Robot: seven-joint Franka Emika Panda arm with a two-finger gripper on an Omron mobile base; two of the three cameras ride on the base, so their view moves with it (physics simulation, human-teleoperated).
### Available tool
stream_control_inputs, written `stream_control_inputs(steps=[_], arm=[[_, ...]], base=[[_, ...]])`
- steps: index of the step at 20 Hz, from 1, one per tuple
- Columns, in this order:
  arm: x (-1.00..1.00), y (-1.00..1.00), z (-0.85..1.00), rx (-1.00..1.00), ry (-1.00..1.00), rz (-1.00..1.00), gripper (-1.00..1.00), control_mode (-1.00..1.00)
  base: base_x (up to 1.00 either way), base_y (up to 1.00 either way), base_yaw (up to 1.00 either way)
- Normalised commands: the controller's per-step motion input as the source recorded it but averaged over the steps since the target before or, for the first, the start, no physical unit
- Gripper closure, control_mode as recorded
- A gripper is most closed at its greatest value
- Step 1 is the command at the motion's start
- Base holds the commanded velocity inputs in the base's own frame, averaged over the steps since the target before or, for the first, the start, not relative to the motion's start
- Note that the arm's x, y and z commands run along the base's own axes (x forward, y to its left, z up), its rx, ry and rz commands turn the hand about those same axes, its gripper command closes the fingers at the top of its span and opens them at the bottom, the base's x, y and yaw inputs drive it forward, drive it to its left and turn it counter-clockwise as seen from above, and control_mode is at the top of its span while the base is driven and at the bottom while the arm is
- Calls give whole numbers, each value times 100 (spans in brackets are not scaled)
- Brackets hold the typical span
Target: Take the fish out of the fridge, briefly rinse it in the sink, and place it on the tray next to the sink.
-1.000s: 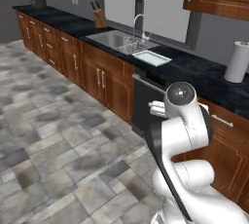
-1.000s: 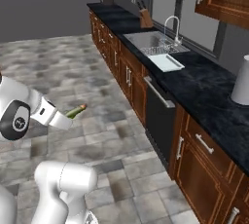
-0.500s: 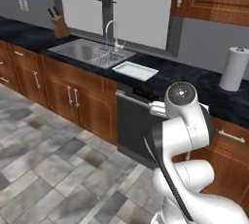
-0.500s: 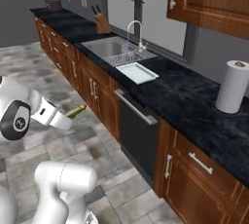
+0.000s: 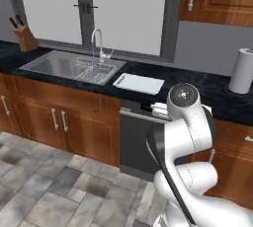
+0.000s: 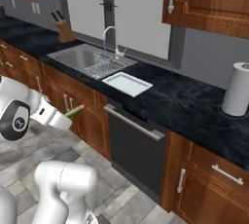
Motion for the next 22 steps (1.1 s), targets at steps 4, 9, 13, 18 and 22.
stream_control_inputs(steps=[4,9,13,18,22], arm=[[0,0,0,0,0,0,100,100],[0,0,0,0,0,0,100,100],[0,0,0,0,0,0,100,100],[0,0,0,0,0,0,100,100],[0,0,0,0,0,0,100,100]], base=[[53,100,-51],[57,100,-55],[41,100,-53],[47,100,-54],[49,100,-50]])
